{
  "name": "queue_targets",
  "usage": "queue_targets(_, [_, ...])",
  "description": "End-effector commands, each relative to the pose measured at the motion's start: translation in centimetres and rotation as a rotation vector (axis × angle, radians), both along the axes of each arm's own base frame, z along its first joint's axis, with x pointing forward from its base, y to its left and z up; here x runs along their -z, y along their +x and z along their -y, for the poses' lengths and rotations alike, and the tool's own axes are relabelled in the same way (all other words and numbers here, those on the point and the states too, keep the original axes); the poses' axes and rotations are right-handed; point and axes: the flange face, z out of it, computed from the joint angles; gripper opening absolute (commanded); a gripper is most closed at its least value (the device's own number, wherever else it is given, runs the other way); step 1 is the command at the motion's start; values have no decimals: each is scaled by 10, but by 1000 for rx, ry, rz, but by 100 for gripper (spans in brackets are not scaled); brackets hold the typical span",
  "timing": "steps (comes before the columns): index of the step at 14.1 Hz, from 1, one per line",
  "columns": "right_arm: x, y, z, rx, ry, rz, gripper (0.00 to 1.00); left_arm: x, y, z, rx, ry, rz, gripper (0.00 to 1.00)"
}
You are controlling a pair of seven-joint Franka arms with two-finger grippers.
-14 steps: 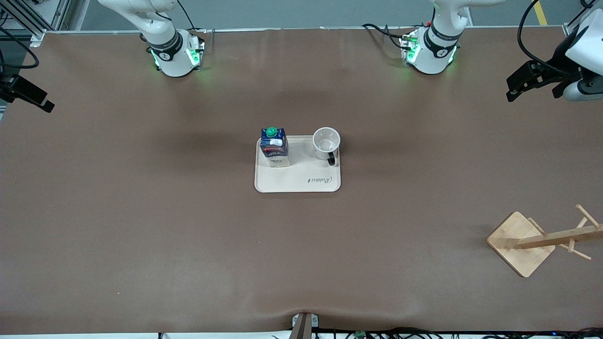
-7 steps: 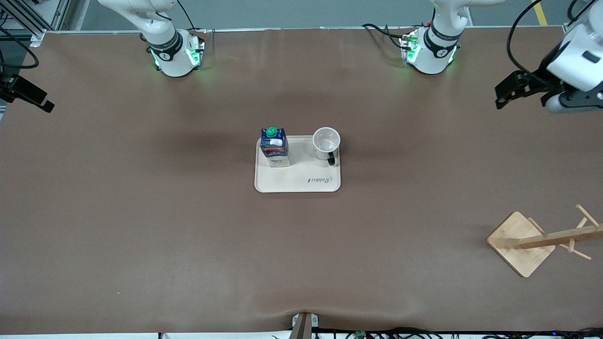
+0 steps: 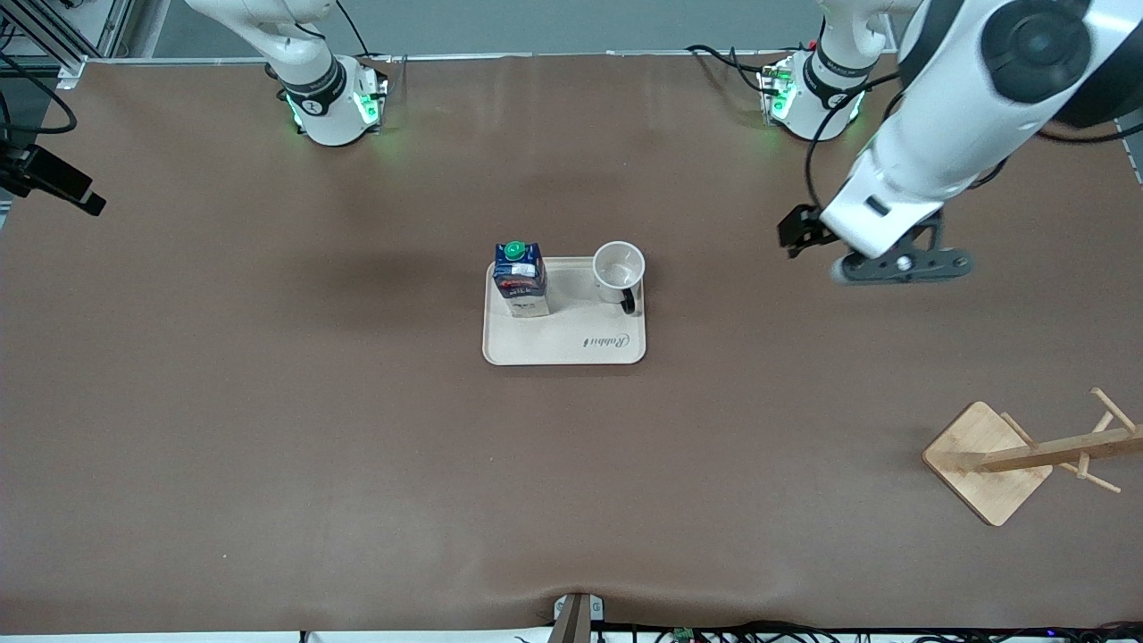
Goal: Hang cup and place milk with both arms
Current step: 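Reach the left gripper toward the white mug on the tray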
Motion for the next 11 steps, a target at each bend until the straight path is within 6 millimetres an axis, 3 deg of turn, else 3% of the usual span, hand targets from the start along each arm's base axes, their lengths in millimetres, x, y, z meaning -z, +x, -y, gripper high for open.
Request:
queue_targets(1, [-5, 2, 0, 0, 1, -1, 100, 49, -12, 35, -71, -21, 35, 100])
queue_targets(7, [1, 4, -5, -9, 2, -16, 100, 168, -60, 114, -134, -11, -23, 100])
queue_targets(11, [6, 8, -7, -12, 3, -30, 100, 219, -97, 142, -159, 22, -71, 98])
